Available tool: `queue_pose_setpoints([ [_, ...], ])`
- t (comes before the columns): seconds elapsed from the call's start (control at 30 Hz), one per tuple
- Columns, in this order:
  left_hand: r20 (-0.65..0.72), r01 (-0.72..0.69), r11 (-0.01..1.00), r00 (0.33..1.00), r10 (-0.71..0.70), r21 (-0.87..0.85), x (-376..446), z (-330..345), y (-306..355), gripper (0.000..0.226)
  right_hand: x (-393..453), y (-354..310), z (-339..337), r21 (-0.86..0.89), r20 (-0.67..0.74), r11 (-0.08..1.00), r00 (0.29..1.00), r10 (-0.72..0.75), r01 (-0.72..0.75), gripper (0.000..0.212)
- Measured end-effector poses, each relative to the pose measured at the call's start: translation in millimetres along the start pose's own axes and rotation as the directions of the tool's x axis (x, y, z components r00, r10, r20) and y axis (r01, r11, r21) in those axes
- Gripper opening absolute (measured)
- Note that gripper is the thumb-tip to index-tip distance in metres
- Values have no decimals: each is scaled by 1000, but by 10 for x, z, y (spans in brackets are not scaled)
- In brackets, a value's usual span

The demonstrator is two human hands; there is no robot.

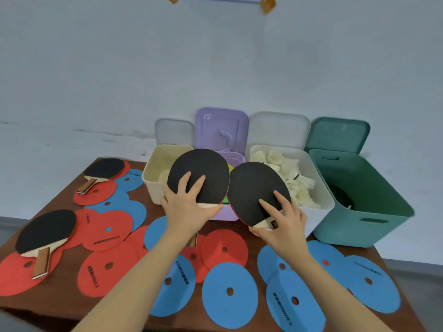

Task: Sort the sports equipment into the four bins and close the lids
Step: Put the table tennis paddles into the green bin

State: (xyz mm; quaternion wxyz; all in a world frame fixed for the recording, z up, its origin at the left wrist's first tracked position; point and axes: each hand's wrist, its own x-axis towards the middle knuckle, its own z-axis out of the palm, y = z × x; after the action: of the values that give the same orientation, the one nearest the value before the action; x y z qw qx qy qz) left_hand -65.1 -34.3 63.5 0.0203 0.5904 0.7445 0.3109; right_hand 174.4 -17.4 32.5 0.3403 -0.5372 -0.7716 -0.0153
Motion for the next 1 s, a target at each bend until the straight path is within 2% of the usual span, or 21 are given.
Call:
queue_pose_setpoints([
  [0.1, -34, -50, 999, 998, 49, -12, 221, 154, 305, 90, 163, 266, -96, -26, -69, 999, 997, 19, -21, 67],
  [0.2, -9, -91, 995, 996, 91, -40, 464, 318, 554, 90, 287, 492, -132, -25, -102, 997, 992, 74, -77, 67],
  [0.33, -15, -183, 980, 983, 182, -83, 844, 620, 787, 88, 509, 832, -173, -56, -93, 988, 986, 138, -144, 67],
  [0.43, 26, -205, 974, 978, 208, -91, 1049, 801, 983, 87, 668, 1067, -240, -80, -91, 984, 984, 151, -158, 69],
  [0.7, 13, -246, 960, 968, 250, -130, 1395, 1203, 1500, 89, 978, 1899, -562, -189, -97, 956, 973, 211, -226, 70],
  [0.8, 10, -239, 962, 970, 243, -132, 1458, 1358, 1729, 88, 1081, 2314, -664, -268, -43, 924, 962, 270, -272, 70],
  [1.0, 32, -176, 979, 983, 181, -106, 1457, 1683, 2274, 89, 1133, 3044, -614, -407, 203, 873, 905, 375, -270, 72],
])
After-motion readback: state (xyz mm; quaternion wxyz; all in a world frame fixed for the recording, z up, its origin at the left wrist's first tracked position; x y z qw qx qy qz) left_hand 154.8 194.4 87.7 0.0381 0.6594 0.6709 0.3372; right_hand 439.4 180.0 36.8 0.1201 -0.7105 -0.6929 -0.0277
